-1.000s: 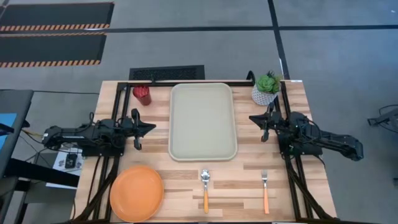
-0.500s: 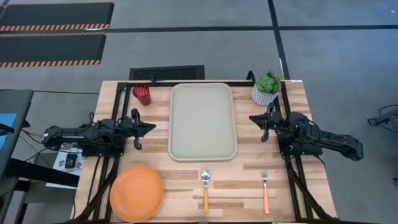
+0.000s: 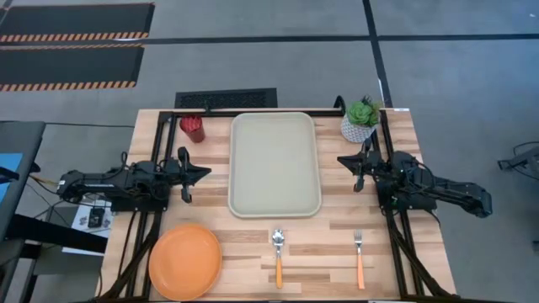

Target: Pick and place plate/cup/fork/spoon on tray

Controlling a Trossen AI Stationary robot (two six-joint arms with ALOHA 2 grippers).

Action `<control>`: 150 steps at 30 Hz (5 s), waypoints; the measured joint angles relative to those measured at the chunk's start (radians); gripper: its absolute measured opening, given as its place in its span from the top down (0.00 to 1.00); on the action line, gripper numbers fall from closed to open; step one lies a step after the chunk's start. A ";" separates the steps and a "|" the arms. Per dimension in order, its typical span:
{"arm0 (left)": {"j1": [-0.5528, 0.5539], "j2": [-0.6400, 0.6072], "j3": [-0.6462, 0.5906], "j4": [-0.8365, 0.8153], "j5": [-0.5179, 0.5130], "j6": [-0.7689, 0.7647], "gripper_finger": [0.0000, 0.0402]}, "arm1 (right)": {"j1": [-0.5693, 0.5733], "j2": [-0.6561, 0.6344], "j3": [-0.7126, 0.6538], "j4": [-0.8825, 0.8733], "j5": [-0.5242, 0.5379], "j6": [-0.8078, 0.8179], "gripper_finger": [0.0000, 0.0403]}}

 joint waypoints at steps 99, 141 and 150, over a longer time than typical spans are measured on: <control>0.000 0.000 0.000 0.000 0.000 0.000 1.00 | -0.010 1.603 0.678 -0.088 0.364 0.992 0.84; 0.000 0.000 0.000 0.000 0.000 0.000 1.00 | -0.348 1.604 1.260 -0.603 0.087 -0.315 0.84; 0.000 0.000 0.000 0.000 0.000 0.000 1.00 | -0.294 1.605 1.260 -0.550 -0.007 -0.491 0.84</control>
